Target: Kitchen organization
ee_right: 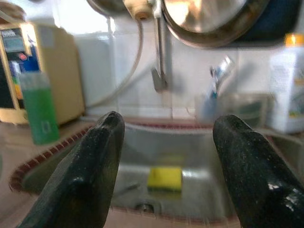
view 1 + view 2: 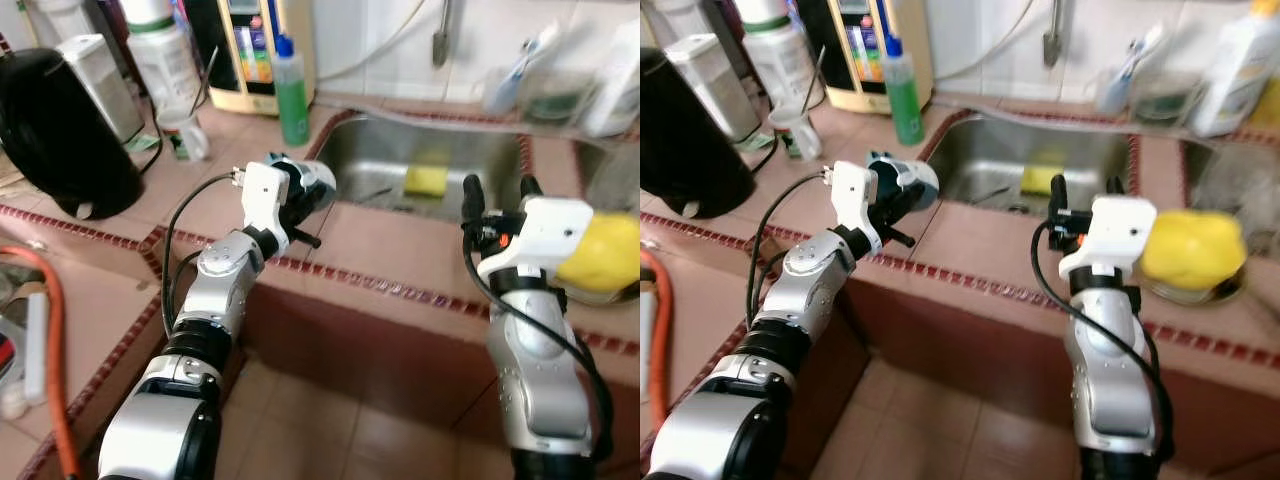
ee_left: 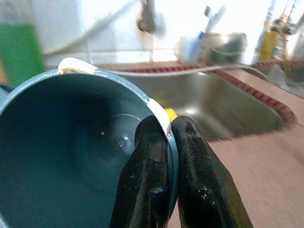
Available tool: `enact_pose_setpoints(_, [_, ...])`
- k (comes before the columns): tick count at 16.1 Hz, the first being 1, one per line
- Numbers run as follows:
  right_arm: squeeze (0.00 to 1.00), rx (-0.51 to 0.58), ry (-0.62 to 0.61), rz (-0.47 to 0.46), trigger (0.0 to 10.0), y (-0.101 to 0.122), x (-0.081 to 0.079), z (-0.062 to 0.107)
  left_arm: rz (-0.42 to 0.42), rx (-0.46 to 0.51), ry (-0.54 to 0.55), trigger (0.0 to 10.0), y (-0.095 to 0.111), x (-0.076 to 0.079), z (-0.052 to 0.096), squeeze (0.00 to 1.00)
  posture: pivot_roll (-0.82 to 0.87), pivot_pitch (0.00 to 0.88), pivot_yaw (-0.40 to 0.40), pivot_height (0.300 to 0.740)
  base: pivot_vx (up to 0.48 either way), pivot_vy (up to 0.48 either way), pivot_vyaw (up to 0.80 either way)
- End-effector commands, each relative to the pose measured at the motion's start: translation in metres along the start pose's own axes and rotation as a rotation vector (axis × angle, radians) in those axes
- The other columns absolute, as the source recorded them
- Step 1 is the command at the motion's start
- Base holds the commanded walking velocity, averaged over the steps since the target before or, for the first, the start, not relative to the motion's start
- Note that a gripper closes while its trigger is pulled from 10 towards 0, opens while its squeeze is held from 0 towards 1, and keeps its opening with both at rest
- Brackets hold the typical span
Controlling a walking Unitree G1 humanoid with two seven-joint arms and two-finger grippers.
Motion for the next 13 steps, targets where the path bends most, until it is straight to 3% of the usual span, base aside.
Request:
enact_pose_setpoints(1, [0.0, -0.009, -0.016, -0.002, 10.0, -0.0017, 0.0034, -0.0007, -0.053, 0.011, -0.029, 10.0, 0.0048, 0.0043, -0.001, 0.0, -0.18, 0.046, 0.086, 0.74, 0.0, 0.0, -0.78])
enact_pose_setpoints(12, [0.0, -0.014, -0.003, 0.006, 10.0, -0.0071, 0.0013, -0.004, -0.116, -0.007, -0.049, 10.0, 0.0067, -0.0008, 0.0038, 0.0, -0.17, 0.007, 0.084, 0.74, 0.0, 0.0, -0.77])
enact_pose_setpoints(13, [0.0, 0.003, 0.004, -0.005, 10.0, -0.0057, 0.0012, -0.0033, -0.119, -0.009, -0.057, 10.0, 0.0074, -0.0001, 0.0031, 0.0, -0.17, 0.008, 0.083, 0.74, 0.0, 0.0, 0.0])
Point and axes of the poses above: a point about 5 cm out from each wrist's last joint towards the gripper, its own z axis pointing back from the gripper into the wrist, its own y axis along the axis of the wrist's last joint, x = y × z, the point moved 1 cm from there along -z, pointing out of the wrist towards the gripper, and after that the axes turned 10 degrees about z, right-handed, at the moved point
